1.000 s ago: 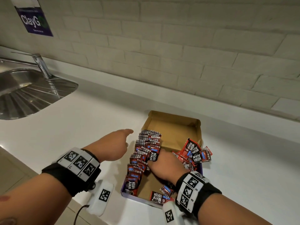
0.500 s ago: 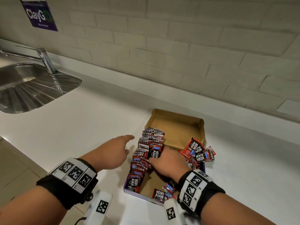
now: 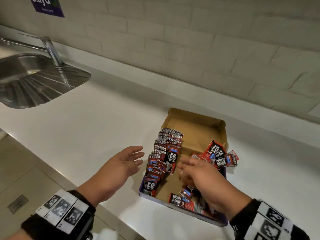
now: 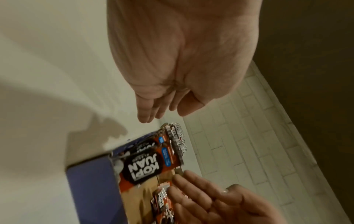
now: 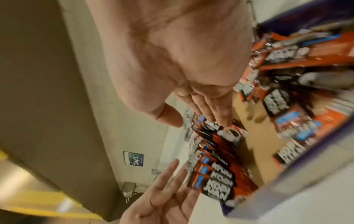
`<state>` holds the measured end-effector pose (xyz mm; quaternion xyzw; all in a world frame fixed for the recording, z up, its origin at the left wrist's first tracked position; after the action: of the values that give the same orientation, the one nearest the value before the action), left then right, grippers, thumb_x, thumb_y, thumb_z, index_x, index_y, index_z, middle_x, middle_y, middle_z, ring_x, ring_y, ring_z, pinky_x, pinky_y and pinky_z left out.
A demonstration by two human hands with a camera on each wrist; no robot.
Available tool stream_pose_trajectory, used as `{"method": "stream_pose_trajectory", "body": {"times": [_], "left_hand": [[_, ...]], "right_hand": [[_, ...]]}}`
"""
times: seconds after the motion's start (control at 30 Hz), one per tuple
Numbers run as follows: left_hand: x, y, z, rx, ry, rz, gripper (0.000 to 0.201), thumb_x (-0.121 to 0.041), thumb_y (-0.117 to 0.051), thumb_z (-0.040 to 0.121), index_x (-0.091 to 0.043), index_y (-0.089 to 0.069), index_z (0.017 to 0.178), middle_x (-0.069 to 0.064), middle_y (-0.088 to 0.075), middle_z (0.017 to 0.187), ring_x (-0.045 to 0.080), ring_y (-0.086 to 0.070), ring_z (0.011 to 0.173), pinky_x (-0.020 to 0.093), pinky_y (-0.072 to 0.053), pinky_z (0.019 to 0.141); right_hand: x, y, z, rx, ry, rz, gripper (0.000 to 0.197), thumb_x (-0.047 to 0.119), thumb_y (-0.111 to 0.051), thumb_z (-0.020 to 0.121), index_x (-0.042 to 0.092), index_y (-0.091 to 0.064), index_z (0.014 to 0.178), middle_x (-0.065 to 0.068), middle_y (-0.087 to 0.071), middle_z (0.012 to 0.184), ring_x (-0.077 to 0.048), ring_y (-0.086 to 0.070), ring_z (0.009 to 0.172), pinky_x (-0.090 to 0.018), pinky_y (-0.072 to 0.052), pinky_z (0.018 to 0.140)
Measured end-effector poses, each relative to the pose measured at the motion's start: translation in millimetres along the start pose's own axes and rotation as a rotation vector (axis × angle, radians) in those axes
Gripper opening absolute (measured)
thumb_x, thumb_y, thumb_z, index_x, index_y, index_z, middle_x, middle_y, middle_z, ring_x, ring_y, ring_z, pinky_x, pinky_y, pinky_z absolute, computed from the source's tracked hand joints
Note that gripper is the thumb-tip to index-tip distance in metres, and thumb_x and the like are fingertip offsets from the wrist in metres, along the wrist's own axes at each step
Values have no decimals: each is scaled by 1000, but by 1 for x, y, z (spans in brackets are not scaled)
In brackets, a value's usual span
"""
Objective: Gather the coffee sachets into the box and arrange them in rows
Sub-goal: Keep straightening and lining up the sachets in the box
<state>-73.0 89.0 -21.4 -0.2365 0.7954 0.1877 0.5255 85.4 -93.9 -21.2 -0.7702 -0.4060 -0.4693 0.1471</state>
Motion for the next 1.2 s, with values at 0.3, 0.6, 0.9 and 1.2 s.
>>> {"method": "stream_pose_trajectory", "body": {"times": [0.3, 0.6, 0.9, 1.2], "left_hand": [[15, -20, -18, 80, 78, -256, 114, 13, -46, 51, -27, -28, 156, 7, -41, 154, 20, -48, 137, 23, -54, 82], [21, -29, -20, 144, 56, -111, 110, 12, -48, 60, -29, -18, 157, -16, -52, 138, -11, -57, 115, 14, -51, 85], [13, -34, -25, 247, 64, 144, 120, -10, -50, 56, -42, 6, 158, -27, -55, 124, 11, -60, 118, 30, -47, 94], [9, -39, -29, 245, 59, 242, 121, -16, -51, 57, -47, 13, 154, -14, -64, 124, 25, -64, 110, 40, -50, 98]], "right_hand": [[-18, -44, -1, 187, -208, 316, 54, -12, -50, 79, -12, -52, 133, -29, -49, 143, -42, -49, 136, -50, -41, 114], [-20, -58, 0, 156, -173, 315, 41, -14, -48, 79, -12, -62, 117, -24, -74, 110, -30, -71, 100, -36, -50, 85], [-9, -71, -8, 204, -116, 323, 56, 7, -66, 45, 1, -71, 100, -19, -65, 96, -31, -54, 90, -41, -41, 85], [-6, -85, -10, 248, -42, 319, 71, 10, -59, 28, 4, -68, 98, -20, -55, 90, -31, -47, 84, -44, -35, 84]]}}
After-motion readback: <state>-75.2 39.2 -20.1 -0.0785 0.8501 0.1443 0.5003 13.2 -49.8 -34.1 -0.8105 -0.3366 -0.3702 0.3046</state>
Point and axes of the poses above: each hand's wrist, its own z-axis towards the middle knuckle, its own y-axis out of the back of the hand, x = y × z, the point moved 2 cm from there along z, towards the middle knuckle
